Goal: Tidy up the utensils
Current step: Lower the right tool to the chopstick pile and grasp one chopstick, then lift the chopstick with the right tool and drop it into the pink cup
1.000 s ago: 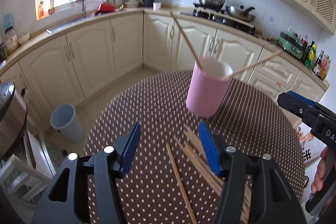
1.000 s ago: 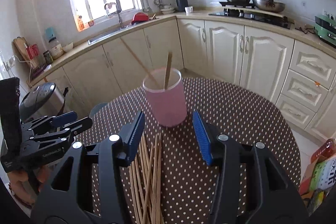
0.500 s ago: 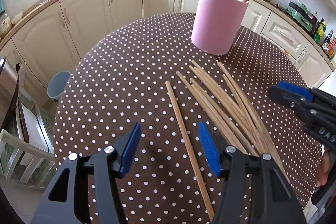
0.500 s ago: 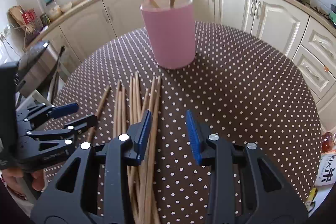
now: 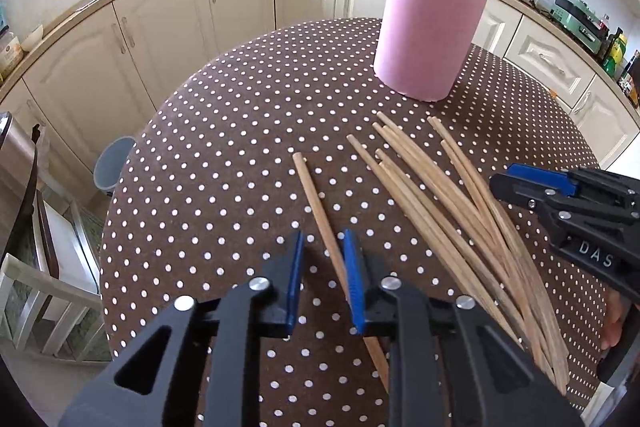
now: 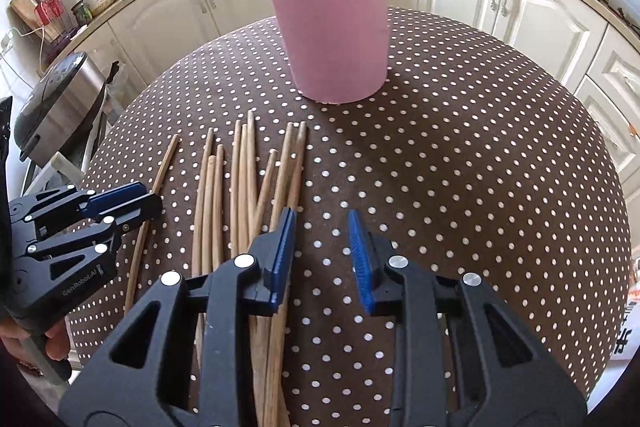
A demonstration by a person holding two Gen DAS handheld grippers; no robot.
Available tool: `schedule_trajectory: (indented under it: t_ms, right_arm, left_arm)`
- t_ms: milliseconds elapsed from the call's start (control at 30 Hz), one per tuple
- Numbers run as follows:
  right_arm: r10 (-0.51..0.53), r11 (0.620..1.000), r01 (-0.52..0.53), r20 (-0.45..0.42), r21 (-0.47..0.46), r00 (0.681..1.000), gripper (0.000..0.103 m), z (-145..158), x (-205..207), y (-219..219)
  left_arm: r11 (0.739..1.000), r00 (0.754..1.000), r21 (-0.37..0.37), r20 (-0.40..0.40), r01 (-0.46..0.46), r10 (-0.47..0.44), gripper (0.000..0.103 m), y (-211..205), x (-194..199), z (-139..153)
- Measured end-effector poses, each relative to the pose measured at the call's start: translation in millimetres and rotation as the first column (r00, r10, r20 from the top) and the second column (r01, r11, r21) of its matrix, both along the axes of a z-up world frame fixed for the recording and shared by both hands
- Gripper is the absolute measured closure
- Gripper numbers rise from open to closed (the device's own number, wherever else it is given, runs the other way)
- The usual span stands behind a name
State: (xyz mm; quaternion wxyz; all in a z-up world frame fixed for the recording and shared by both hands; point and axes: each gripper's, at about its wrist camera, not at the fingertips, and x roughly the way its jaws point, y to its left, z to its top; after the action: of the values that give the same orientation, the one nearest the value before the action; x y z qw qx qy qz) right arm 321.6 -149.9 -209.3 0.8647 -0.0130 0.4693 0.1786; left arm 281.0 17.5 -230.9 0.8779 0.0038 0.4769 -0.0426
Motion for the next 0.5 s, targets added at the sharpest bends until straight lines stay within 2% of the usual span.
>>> schedule_trajectory:
  t_ms: [133, 267, 333, 500]
  right_arm:
    - [0.033, 0.999, -0.033, -0.028, -0.016, 0.999, 0.079, 1.3, 8.2, 14.8]
    - [0.038, 0.997, -0.041, -0.04, -0.07, 0.998, 0.087, -4.3, 13.8, 31.3]
    - [0.034, 0.997, -0.037, -0.043, -0.071, 0.999, 0.096, -4.1, 17.8, 34.9]
    - [0.029, 0.997, -0.031, -0.032, -0.073, 0.999, 0.097, -1.6, 24.5, 42.2]
  left_arm:
    - [1.0, 1.0, -0.005, 0.0, -0.001, 0.001, 0.091, 2.1, 7.1, -0.4]
    - [1.0, 1.0, -0.009, -0.002, 0.002, -0.002, 0.092, 2.0, 13.6, 0.3]
    - [1.0, 1.0, -0.01, -0.001, 0.002, -0.002, 0.093, 1.0, 16.7, 0.3]
    - [0.999, 1.0, -0.032, 0.0, -0.003, 0.003, 0.097, 2.1, 21.9, 0.1]
